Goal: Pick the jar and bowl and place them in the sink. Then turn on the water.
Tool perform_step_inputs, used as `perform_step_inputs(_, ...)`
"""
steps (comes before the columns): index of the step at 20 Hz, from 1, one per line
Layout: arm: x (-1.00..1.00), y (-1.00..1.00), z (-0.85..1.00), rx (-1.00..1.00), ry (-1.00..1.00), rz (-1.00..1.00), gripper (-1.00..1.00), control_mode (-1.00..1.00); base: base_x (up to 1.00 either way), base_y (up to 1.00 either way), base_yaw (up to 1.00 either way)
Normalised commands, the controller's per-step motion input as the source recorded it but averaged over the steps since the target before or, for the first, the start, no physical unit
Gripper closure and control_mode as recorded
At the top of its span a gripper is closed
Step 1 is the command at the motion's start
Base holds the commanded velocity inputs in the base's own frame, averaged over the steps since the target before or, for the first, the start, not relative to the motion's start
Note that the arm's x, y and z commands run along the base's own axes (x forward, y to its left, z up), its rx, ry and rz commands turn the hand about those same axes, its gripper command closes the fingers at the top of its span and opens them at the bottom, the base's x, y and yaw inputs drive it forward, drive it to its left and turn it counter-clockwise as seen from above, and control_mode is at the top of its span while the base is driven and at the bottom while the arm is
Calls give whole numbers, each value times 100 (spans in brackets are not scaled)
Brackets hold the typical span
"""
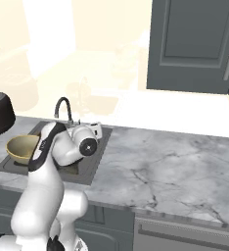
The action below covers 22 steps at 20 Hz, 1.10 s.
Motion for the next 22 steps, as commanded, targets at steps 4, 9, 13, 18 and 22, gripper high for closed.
perform_step_inputs(4, 16, 12, -6, 0, 0, 1, -100, -100, 0, 0, 0)
perform_step_inputs(9, 23, 22, -2, 0, 0, 0, -100, -100, 0, 0, 0)
perform_step_inputs(13, 14, 18, -7, 0, 0, 0, -100, -100, 0, 0, 0)
perform_step_inputs(18, 4, 14, -16, 0, 0, 1, -100, -100, 0, 0, 0)
perform_step_inputs(22, 0, 14, -35, -1, 0, 1, -100, -100, 0, 0, 0)
